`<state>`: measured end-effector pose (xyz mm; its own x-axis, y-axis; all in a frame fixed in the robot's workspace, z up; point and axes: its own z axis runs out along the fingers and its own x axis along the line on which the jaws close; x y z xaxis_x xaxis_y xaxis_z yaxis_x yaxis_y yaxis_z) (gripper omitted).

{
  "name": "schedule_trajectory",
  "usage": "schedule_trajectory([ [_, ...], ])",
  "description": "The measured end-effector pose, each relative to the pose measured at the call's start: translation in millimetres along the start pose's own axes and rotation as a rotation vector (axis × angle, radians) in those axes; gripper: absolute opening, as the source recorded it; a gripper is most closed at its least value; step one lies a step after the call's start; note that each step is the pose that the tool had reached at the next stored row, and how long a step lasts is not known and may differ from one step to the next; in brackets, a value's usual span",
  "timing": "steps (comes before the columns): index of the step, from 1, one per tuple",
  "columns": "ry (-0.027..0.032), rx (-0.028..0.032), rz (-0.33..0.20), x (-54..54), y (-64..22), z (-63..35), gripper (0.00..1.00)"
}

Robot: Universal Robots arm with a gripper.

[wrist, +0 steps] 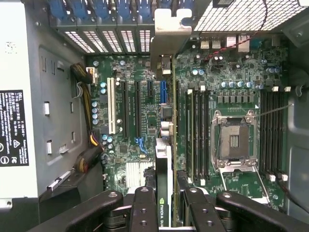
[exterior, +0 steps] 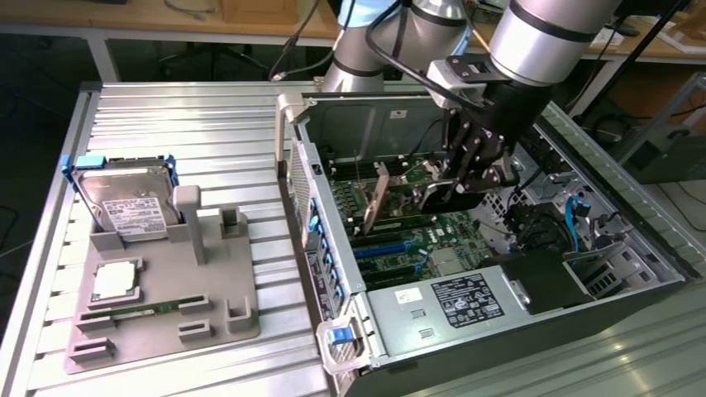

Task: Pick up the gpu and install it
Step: 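Insert the gpu into the slot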

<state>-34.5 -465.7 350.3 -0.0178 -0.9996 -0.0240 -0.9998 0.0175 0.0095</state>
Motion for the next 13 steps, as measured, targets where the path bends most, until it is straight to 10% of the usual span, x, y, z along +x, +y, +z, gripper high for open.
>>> schedule_trajectory([
  [13,0.0,0.0001,0.0,0.2,0.1,8.0,0.27],
])
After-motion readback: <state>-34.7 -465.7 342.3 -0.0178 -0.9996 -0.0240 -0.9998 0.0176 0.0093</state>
